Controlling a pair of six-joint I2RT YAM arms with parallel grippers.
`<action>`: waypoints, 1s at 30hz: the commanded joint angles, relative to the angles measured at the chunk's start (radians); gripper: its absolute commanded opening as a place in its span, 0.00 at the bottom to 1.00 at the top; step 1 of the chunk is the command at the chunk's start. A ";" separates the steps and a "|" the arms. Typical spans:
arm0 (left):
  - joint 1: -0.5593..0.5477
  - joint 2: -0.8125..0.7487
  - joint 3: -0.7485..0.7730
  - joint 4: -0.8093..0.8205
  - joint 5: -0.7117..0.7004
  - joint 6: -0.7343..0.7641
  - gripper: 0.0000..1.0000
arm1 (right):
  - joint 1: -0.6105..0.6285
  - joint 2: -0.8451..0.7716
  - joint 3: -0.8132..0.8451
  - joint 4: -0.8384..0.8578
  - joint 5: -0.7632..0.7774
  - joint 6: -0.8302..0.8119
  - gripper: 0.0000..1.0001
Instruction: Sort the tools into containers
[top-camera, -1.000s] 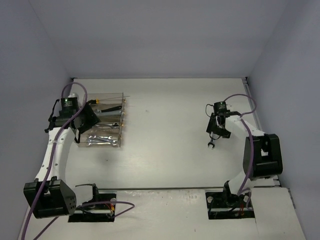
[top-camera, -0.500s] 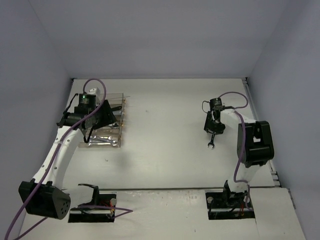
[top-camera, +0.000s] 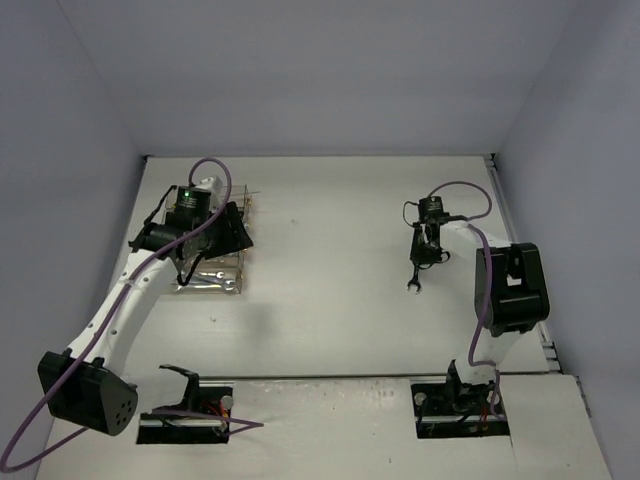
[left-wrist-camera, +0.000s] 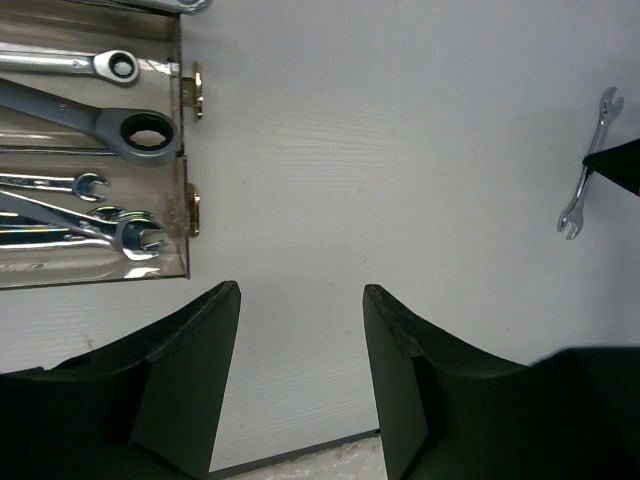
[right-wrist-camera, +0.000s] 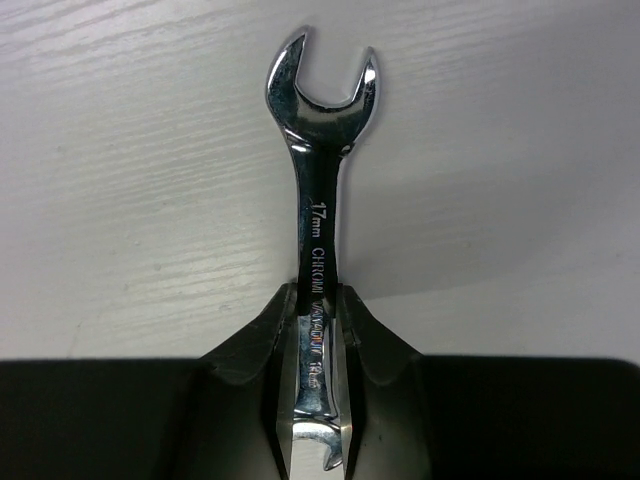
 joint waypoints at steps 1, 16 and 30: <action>-0.051 0.018 0.037 0.120 0.060 -0.040 0.49 | 0.110 -0.017 -0.070 -0.018 -0.089 -0.030 0.00; -0.188 0.209 -0.040 0.492 0.189 -0.273 0.50 | 0.472 -0.206 -0.008 0.074 -0.200 -0.092 0.00; -0.249 0.318 -0.035 0.629 0.235 -0.331 0.59 | 0.569 -0.283 0.032 0.162 -0.283 -0.067 0.00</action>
